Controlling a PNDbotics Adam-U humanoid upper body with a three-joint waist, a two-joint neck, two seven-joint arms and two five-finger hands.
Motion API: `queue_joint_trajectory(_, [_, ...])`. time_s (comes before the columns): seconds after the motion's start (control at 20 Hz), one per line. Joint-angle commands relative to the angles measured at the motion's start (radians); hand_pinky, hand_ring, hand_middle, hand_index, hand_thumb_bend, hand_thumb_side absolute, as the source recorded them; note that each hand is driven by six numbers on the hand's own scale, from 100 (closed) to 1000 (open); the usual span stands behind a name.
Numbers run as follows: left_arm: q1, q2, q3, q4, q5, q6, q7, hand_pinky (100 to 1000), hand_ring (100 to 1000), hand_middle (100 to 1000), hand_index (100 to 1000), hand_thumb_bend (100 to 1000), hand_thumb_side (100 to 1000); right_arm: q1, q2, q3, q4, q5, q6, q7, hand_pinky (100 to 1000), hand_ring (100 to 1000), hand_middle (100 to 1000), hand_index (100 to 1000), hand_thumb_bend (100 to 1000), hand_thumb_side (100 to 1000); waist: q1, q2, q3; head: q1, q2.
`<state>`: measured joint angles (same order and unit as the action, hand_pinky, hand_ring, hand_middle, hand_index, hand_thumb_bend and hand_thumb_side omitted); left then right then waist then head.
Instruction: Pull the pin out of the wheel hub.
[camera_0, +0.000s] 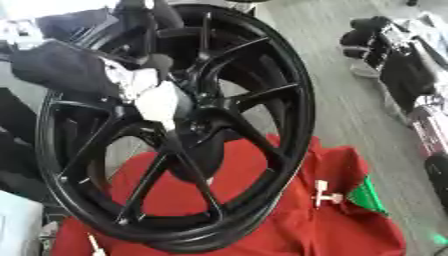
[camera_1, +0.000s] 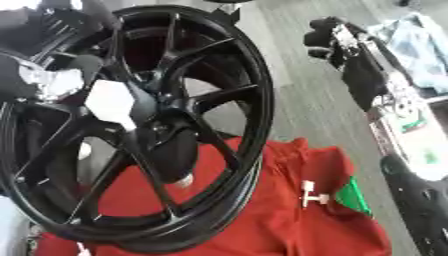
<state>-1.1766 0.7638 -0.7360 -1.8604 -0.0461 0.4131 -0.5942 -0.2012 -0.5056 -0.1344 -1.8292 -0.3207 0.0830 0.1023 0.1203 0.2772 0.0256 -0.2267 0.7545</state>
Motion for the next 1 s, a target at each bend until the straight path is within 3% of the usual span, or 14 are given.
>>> queue_joint_trajectory(0.05, [-0.005, 0.006, 0.025, 0.024, -0.029, -0.013, -0.059, 907, 871, 824, 868, 257, 362, -0.008, -0.026, -0.002, -0.011, 0.003, -0.002, 0.005, 843, 813, 669, 779, 100, 741, -0.008, -0.024, -0.001, 0.001, -0.002])
queue_joint_trajectory(0.2, [0.0, -0.006, 0.036, 0.06, -0.063, -0.028, -0.113, 910, 871, 813, 847, 274, 325, -0.009, -0.026, 0.0, -0.011, 0.004, -0.001, 0.008, 843, 813, 669, 779, 100, 743, -0.009, -0.023, -0.002, 0.001, -0.002])
queue_joint_trajectory(0.55, [0.0, -0.026, 0.068, 0.113, -0.105, -0.063, -0.219, 914, 873, 812, 849, 279, 340, -0.01, -0.025, 0.002, -0.01, 0.006, 0.0, 0.011, 843, 813, 669, 779, 100, 745, -0.01, -0.022, -0.003, 0.001, -0.003])
queue_joint_trajectory(0.6, [0.001, -0.028, 0.07, 0.117, -0.107, -0.066, -0.224, 922, 875, 804, 857, 319, 439, -0.01, -0.025, 0.003, -0.01, 0.006, 0.0, 0.011, 843, 813, 669, 780, 100, 748, -0.01, -0.022, -0.003, 0.001, -0.004])
queue_joint_trajectory(0.85, [0.001, -0.058, 0.072, 0.173, -0.12, -0.09, -0.231, 923, 874, 805, 863, 328, 470, -0.012, -0.024, 0.007, -0.009, 0.009, 0.001, 0.015, 843, 814, 669, 780, 100, 749, -0.011, -0.02, -0.006, 0.005, -0.006])
queue_joint_trajectory(1.0, [-0.001, -0.069, 0.064, 0.19, -0.116, -0.11, -0.248, 938, 884, 809, 876, 385, 569, -0.013, -0.023, 0.007, -0.008, 0.009, 0.002, 0.015, 843, 813, 668, 780, 100, 739, -0.011, -0.019, -0.008, 0.007, -0.007])
